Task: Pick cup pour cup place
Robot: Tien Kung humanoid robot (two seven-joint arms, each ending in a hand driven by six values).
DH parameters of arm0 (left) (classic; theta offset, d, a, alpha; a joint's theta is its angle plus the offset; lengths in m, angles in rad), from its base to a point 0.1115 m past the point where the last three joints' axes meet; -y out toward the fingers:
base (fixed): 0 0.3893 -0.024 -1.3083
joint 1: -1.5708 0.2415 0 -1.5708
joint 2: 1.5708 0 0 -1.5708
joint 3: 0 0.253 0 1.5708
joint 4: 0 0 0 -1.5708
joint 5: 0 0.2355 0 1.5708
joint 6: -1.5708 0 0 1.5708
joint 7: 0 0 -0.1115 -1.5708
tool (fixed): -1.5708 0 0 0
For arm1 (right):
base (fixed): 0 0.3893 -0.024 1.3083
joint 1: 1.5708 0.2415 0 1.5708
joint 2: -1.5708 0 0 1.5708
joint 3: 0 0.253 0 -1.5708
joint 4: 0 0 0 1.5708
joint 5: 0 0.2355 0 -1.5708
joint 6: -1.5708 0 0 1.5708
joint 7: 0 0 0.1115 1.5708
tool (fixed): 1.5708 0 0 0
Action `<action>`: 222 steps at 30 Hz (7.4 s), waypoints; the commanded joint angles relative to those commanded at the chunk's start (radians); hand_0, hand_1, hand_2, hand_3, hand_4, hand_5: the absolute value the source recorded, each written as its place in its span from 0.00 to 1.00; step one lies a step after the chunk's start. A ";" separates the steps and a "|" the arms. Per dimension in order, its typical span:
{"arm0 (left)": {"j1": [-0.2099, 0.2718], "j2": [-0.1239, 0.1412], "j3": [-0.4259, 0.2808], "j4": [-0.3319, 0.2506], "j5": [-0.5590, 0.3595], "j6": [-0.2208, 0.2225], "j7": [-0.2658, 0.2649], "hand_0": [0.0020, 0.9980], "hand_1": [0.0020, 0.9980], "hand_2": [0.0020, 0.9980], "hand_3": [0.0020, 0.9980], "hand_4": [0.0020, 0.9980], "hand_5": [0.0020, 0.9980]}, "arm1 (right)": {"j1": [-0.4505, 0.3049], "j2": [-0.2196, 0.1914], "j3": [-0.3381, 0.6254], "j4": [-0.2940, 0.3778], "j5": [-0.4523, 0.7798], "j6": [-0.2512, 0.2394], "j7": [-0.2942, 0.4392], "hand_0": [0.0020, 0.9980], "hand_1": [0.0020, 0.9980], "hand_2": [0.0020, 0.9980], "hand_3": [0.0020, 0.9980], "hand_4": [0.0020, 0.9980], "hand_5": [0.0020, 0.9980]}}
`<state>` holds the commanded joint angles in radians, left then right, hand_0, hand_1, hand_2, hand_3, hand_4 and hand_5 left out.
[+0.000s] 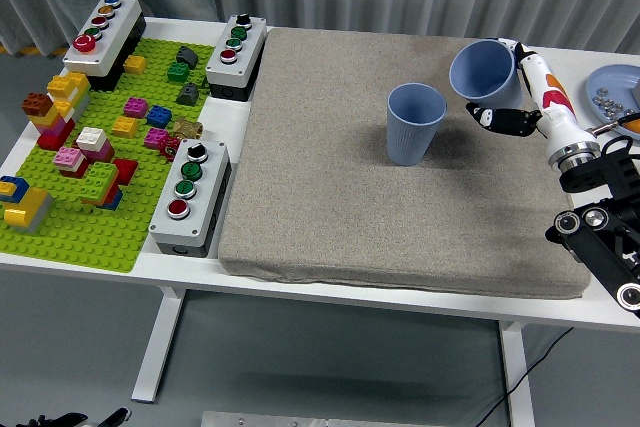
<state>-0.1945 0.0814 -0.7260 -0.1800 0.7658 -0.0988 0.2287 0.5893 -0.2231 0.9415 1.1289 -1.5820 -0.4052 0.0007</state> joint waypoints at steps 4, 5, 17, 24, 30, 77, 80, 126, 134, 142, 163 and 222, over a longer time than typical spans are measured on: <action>-0.001 0.001 0.001 0.000 -0.001 0.000 0.000 0.77 0.76 0.82 0.66 0.50 1.00 | 0.005 0.001 -0.010 0.001 -0.039 -0.007 0.001 0.88 0.78 0.72 0.74 0.73 0.08; -0.001 0.001 0.000 0.000 0.000 0.000 0.000 0.77 0.76 0.82 0.66 0.50 1.00 | 0.007 0.002 -0.013 -0.001 -0.047 -0.008 0.001 0.88 0.78 0.72 0.74 0.73 0.08; -0.004 0.001 0.000 0.000 0.002 0.000 -0.001 0.77 0.76 0.82 0.66 0.50 1.00 | 0.037 0.012 -0.063 -0.022 -0.138 -0.018 0.000 0.88 0.78 0.72 0.73 0.73 0.08; -0.005 0.003 -0.001 0.000 0.003 0.000 0.000 0.77 0.76 0.82 0.66 0.50 1.00 | 0.054 0.015 -0.078 -0.035 -0.157 -0.022 0.000 0.88 0.78 0.72 0.73 0.72 0.07; -0.002 0.003 -0.002 0.000 0.004 0.000 0.000 0.77 0.76 0.82 0.66 0.50 1.00 | 0.056 0.013 -0.084 -0.036 -0.184 -0.033 0.000 0.88 0.78 0.72 0.73 0.71 0.06; -0.007 0.005 -0.011 0.000 0.013 0.000 0.003 0.77 0.76 0.82 0.66 0.50 1.00 | 0.146 -0.031 -0.244 -0.100 -0.265 -0.138 0.027 0.89 0.78 0.72 0.72 0.69 0.05; -0.007 0.006 -0.012 0.000 0.013 0.000 0.004 0.77 0.76 0.82 0.66 0.50 1.00 | 0.150 -0.032 -0.254 -0.104 -0.268 -0.142 0.027 0.89 0.78 0.72 0.72 0.69 0.05; -0.006 0.009 -0.004 0.000 0.012 -0.001 0.003 0.77 0.76 0.82 0.66 0.50 1.00 | 0.197 -0.054 -0.349 -0.117 -0.312 -0.188 0.019 0.91 0.78 0.72 0.71 0.70 0.04; -0.008 0.009 -0.001 0.000 0.011 -0.001 0.002 0.77 0.76 0.82 0.66 0.50 1.00 | 0.208 -0.061 -0.370 -0.118 -0.332 -0.206 0.005 0.91 0.79 0.72 0.71 0.70 0.03; -0.009 0.009 0.000 0.000 0.009 -0.001 0.002 0.77 0.76 0.82 0.66 0.50 1.00 | 0.220 -0.066 -0.395 -0.122 -0.368 -0.219 -0.017 0.91 0.79 0.72 0.71 0.70 0.03; -0.009 0.010 -0.001 0.000 0.010 -0.001 0.003 0.77 0.76 0.82 0.66 0.50 1.00 | 0.253 -0.071 -0.466 -0.152 -0.463 -0.240 -0.085 0.94 0.79 0.73 0.70 0.69 0.00; 0.000 0.006 -0.005 0.000 0.022 -0.004 0.005 0.77 0.76 0.81 0.66 0.50 1.00 | 0.138 -0.065 -0.093 -0.044 0.490 0.039 -0.175 0.95 0.80 0.73 0.69 0.69 0.00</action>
<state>-0.1944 0.0873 -0.7311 -0.1800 0.7881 -0.1024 0.2337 0.7273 -0.2885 0.8488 1.0849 -1.0917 -0.3658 -0.1747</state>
